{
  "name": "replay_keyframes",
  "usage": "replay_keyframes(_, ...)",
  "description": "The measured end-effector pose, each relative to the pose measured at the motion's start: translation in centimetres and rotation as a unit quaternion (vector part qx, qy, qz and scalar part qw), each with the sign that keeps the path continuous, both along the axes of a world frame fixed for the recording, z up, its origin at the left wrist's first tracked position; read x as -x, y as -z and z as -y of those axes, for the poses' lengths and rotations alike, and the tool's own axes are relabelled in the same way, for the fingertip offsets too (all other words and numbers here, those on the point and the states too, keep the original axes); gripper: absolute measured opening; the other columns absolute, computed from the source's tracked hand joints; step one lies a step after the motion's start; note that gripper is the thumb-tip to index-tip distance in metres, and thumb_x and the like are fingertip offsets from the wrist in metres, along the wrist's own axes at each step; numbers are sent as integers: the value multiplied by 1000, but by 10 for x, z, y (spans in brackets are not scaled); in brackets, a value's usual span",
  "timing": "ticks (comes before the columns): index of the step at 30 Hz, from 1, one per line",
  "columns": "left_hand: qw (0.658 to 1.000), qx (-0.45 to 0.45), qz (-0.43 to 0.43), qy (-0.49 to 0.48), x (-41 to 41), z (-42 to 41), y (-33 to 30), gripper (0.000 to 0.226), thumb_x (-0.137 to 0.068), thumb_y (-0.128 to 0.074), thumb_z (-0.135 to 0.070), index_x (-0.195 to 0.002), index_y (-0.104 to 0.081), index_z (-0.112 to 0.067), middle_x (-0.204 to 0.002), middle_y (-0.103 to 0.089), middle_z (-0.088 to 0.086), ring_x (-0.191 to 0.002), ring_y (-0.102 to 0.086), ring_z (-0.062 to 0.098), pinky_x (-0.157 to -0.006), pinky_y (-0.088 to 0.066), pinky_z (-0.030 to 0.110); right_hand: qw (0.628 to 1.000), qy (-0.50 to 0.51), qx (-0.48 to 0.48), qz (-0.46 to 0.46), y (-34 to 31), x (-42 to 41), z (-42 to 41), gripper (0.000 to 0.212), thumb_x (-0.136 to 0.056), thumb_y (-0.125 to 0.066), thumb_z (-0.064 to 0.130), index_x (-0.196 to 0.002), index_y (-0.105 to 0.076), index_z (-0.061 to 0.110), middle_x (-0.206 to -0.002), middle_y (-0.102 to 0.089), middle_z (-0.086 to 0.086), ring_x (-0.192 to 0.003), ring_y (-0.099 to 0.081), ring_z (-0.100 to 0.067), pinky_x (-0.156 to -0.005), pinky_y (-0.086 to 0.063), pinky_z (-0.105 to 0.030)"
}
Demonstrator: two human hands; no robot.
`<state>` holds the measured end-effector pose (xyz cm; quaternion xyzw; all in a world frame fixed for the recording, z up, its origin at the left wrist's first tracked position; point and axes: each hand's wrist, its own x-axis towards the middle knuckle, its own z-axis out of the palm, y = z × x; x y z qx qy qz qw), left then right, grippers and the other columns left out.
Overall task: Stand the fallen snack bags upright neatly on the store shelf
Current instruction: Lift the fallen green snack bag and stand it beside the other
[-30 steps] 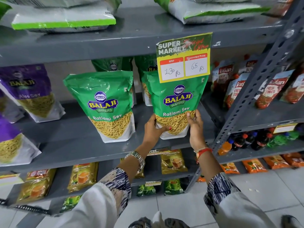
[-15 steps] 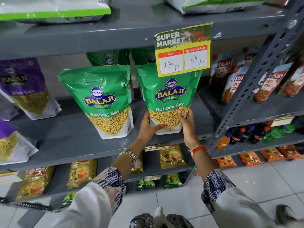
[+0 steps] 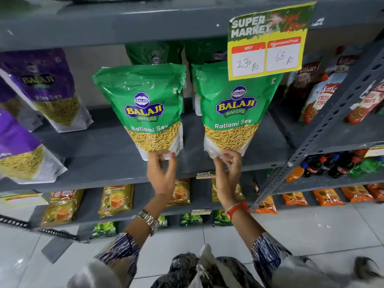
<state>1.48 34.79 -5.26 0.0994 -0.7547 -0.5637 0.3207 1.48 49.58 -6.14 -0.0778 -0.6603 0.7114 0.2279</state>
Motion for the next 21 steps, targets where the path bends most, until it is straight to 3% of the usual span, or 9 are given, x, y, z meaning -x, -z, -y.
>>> replay_keyframes(2,993,-63,-27,-96,4,27,-9,27,-78,-58,-38,-93,-47,-18,-80,-43,-6,-68,-41,1,-63,-35,16,996,-82,-43,-9,-1,0,24,27,-82,-65,29,-107,-55,21,-109,-58,-8,-102,-58,-20,-92,-51,-40)
replay_keyframes(4,987,-92,-42,-128,15,51,-20,42,-80,-59,-38,-106,-46,-7,-97,-46,2,-83,-45,4,-71,-34,8,988,-149,-47,19,-8,9,47,42,-84,-65,27,-121,-51,15,-121,-53,-5,-110,-54,-15,-94,-48,-29)
replay_keyframes(6,989,-121,-6,-80,29,68,-29,54,-86,-55,-36,-126,-38,-4,-127,-43,10,-113,-44,15,-87,-33,8,982,-175,-9,69,-17,24,65,54,-86,-65,25,-133,-42,15,-133,-45,-3,-120,-48,-17,-97,-44,-26)
replay_keyframes(8,984,-169,56,-1,44,81,-31,56,-93,-46,-34,-138,-24,-11,-146,-32,10,-131,-34,18,-101,-29,20,974,-185,13,129,-24,42,78,63,-88,-63,30,-142,-32,17,-146,-35,-7,-135,-37,-22,-109,-36,-37)
replay_keyframes(10,967,-225,104,65,53,88,-34,63,-90,-43,-49,-141,-24,-17,-147,-36,7,-129,-40,17,-108,-31,31,966,-202,32,156,-30,55,87,72,-88,-61,40,-146,-25,18,-155,-27,-10,-142,-28,-22,-116,-28,-41)
replay_keyframes(12,954,-239,136,119,55,90,-33,67,-85,-44,-58,-137,-31,-19,-138,-47,2,-123,-48,17,-106,-39,39,959,-227,51,165,-32,62,94,82,-82,-60,52,-147,-24,17,-156,-29,-11,-142,-31,-23,-116,-28,-40)
replay_keyframes(16,952,-238,115,152,44,77,-35,47,-96,-36,-34,-137,-26,-15,-126,-48,-2,-104,-53,2,-85,-45,19,959,-228,54,159,-34,62,99,70,-93,-52,39,-149,-20,12,-157,-27,-9,-144,-28,-23,-115,-25,-35)
replay_keyframes(19,952,-232,114,163,40,76,-34,42,-96,-35,-31,-134,-29,-14,-125,-48,-1,-100,-52,-1,-92,-43,27,961,-216,48,164,-30,60,96,68,-95,-49,34,-149,-16,10,-157,-25,-10,-144,-26,-23,-104,-24,-25)
replay_keyframes(21,951,-235,120,163,39,77,-32,38,-96,-35,-30,-131,-30,-15,-124,-48,-1,-100,-52,0,-94,-41,31,961,-216,49,163,-27,59,95,69,-95,-48,35,-149,-14,11,-158,-24,-11,-143,-27,-24,-104,-26,-26)
